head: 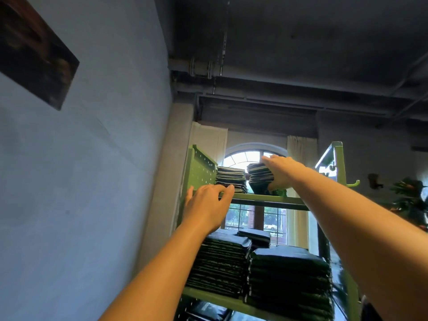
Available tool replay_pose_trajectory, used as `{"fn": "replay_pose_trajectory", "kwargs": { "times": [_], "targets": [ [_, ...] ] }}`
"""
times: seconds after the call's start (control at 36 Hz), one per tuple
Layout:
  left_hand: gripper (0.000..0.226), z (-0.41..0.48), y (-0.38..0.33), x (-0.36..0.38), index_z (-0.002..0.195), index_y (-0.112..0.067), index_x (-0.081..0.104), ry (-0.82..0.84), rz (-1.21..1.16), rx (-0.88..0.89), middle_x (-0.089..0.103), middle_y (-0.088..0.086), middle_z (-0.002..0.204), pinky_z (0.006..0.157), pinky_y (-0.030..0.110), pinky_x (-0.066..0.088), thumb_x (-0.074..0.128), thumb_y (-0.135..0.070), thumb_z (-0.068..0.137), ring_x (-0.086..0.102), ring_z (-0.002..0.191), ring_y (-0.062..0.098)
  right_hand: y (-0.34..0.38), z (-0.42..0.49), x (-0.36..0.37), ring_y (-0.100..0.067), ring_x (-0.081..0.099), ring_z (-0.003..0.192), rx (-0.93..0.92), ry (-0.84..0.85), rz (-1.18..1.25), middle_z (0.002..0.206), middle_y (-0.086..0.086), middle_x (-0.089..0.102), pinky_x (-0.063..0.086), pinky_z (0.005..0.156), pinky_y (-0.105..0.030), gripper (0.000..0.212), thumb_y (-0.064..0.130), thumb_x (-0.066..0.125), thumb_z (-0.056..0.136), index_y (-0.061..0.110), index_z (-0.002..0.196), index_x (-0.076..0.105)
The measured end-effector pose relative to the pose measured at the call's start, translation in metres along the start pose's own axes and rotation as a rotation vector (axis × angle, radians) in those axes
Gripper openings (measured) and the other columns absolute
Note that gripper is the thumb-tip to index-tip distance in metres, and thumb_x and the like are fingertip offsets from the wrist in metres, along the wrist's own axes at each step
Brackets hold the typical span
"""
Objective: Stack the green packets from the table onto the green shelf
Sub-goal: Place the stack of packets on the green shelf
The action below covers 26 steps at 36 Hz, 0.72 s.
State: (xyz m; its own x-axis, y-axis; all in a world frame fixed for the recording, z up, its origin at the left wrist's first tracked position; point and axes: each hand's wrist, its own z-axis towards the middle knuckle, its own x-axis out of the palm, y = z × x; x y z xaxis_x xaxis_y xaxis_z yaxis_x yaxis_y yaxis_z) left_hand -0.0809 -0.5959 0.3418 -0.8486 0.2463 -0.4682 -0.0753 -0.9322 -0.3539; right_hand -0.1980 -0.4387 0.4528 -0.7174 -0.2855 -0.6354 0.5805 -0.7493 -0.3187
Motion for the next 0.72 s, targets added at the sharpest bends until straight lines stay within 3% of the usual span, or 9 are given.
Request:
{"fn": "replay_pose_trajectory", "kwargs": {
  "times": [0.17, 0.39, 0.58, 0.69, 0.72],
  "targets": [
    [0.051, -0.0029, -0.0005, -0.001, 0.122, -0.023, 0.063, 0.008, -0.002, -0.006, 0.058, -0.004, 0.134, 0.12, 0.043, 0.008, 0.026, -0.052, 0.101, 0.046, 0.128, 0.015, 0.0029, 0.0056, 0.0091, -0.022, 0.054, 0.098, 0.033, 0.077, 0.16, 0.114, -0.009, 0.057, 0.045, 0.081, -0.026, 0.065, 0.012, 0.081, 0.069, 0.013, 0.124, 0.047],
    [0.049, -0.0062, -0.0027, -0.004, 0.133, -0.024, 0.057, 0.007, -0.012, -0.012, 0.055, -0.004, 0.138, 0.119, 0.041, 0.012, 0.034, -0.052, 0.1, 0.043, 0.13, 0.015, -0.003, 0.0034, 0.0093, -0.015, 0.057, 0.077, 0.136, 0.238, 0.362, 0.104, -0.008, 0.053, 0.045, 0.046, -0.013, 0.044, 0.008, 0.073, 0.081, 0.016, 0.117, 0.049],
    [0.046, -0.0084, -0.0051, -0.0054, 0.129, -0.023, 0.058, -0.002, -0.016, -0.017, 0.056, -0.004, 0.135, 0.118, 0.039, 0.014, 0.035, -0.051, 0.1, 0.044, 0.128, 0.015, -0.0007, 0.0026, 0.0094, -0.022, 0.059, 0.088, 0.11, 0.237, 0.346, 0.113, -0.012, 0.055, 0.05, 0.055, -0.016, 0.041, 0.008, 0.065, 0.087, 0.012, 0.125, 0.051],
    [0.045, -0.0082, -0.0055, -0.0071, 0.128, -0.023, 0.059, 0.003, -0.012, -0.02, 0.056, -0.003, 0.134, 0.119, 0.04, 0.016, 0.035, -0.05, 0.1, 0.044, 0.128, 0.016, -0.0004, 0.0022, 0.0087, -0.012, 0.054, 0.072, 0.095, 0.244, 0.284, 0.125, -0.015, 0.055, 0.044, 0.046, -0.011, 0.048, 0.011, 0.062, 0.09, 0.012, 0.134, 0.044],
    [0.046, -0.0081, -0.0057, -0.0076, 0.129, -0.023, 0.058, 0.006, -0.011, -0.022, 0.056, -0.004, 0.135, 0.119, 0.04, 0.016, 0.035, -0.051, 0.1, 0.044, 0.128, 0.016, 0.0001, 0.0013, 0.0076, -0.012, 0.054, 0.071, 0.103, 0.231, 0.277, 0.129, -0.015, 0.052, 0.048, 0.051, -0.013, 0.053, 0.012, 0.06, 0.091, 0.012, 0.14, 0.038]
  ]
}}
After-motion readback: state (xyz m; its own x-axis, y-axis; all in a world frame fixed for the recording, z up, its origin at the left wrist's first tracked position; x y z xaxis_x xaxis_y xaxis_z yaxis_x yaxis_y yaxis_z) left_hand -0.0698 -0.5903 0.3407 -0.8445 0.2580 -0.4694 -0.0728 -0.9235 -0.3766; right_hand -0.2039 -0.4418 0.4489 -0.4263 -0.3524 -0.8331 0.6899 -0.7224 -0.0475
